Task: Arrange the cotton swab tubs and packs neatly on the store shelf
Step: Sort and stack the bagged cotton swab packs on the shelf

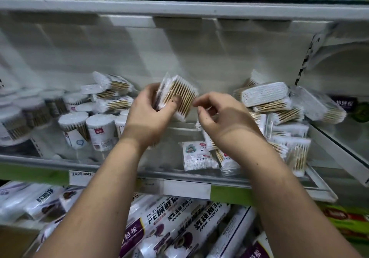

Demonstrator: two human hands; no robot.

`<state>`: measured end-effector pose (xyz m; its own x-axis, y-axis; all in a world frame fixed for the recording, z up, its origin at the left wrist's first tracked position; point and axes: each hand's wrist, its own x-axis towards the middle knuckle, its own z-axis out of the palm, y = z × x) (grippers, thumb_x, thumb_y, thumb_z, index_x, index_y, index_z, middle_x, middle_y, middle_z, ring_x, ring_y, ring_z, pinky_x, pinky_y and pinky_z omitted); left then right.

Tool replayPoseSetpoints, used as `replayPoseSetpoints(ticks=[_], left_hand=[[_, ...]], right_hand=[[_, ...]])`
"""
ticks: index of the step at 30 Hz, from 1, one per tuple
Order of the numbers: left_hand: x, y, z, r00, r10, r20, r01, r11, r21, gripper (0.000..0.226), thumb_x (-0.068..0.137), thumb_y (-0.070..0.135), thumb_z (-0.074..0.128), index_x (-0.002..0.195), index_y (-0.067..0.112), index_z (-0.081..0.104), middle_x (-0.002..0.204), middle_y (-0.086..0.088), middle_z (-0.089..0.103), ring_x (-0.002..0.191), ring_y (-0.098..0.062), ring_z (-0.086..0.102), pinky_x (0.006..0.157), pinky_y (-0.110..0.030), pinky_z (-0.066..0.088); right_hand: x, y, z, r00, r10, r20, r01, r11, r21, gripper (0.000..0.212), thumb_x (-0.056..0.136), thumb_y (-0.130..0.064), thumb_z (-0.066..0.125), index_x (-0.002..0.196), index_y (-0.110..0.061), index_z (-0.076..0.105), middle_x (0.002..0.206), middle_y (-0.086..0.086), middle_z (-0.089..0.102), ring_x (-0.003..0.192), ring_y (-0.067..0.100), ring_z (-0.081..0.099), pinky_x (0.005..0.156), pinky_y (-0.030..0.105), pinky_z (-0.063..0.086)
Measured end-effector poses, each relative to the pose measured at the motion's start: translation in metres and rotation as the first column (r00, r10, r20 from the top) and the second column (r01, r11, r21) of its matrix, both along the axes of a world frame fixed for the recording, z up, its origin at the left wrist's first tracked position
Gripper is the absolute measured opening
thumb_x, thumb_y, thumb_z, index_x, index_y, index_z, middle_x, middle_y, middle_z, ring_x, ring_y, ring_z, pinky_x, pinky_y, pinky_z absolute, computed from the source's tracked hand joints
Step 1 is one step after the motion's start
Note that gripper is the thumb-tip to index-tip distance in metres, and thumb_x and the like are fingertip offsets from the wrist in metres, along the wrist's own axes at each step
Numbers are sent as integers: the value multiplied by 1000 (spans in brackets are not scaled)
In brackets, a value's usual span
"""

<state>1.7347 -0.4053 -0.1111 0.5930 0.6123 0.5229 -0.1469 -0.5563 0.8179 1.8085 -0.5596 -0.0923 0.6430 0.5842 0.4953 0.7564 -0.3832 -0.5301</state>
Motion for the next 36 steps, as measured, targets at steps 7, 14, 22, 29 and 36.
replayPoseSetpoints(ticks=[7, 14, 22, 29, 36], left_hand=[[15, 4, 17, 998, -56, -30, 59, 991, 123, 41, 83, 36, 73, 118, 24, 57, 103, 12, 70, 96, 1, 66, 92, -31, 53], [15, -20, 1, 997, -39, -69, 42, 998, 39, 39, 70, 52, 68, 105, 43, 52, 102, 12, 70, 96, -10, 67, 88, -43, 55], [8, -35, -20, 999, -18, -36, 13, 992, -129, 41, 72, 52, 67, 108, 49, 47, 103, 14, 70, 94, -8, 68, 88, -43, 55], [2, -44, -6, 984, -16, 177, 78, 934, -350, 47, 89, 17, 69, 131, 12, 50, 103, 0, 72, 94, -15, 71, 90, -41, 56], [-14, -44, 10, 926, -1, 377, 206, 838, -505, 36, 93, 13, 62, 126, 2, 52, 108, -7, 71, 96, -20, 71, 86, -41, 58]], right_hand=[[4, -3, -13, 999, 34, 13, -28, 941, -337, 22, 95, -32, 56, 115, -34, 64, 116, -6, 62, 109, 16, 56, 95, 34, 46], [-11, -1, -6, 985, 173, -8, -132, 720, -682, 45, 91, -43, 64, 133, -33, 55, 127, -1, 56, 113, 23, 55, 100, 36, 46], [-4, 16, -15, 990, 64, -129, -137, 687, -714, 26, 95, -35, 57, 118, -23, 64, 113, 5, 61, 94, 26, 57, 91, 35, 47], [-5, -4, -13, 983, 109, -149, -152, 934, -324, 28, 103, -34, 44, 123, -28, 61, 117, 1, 63, 106, 27, 59, 90, 33, 47], [-4, -8, -14, 927, 54, -370, 37, 971, 235, 26, 102, -41, 43, 116, -38, 64, 113, -9, 66, 99, 17, 60, 79, 27, 45]])
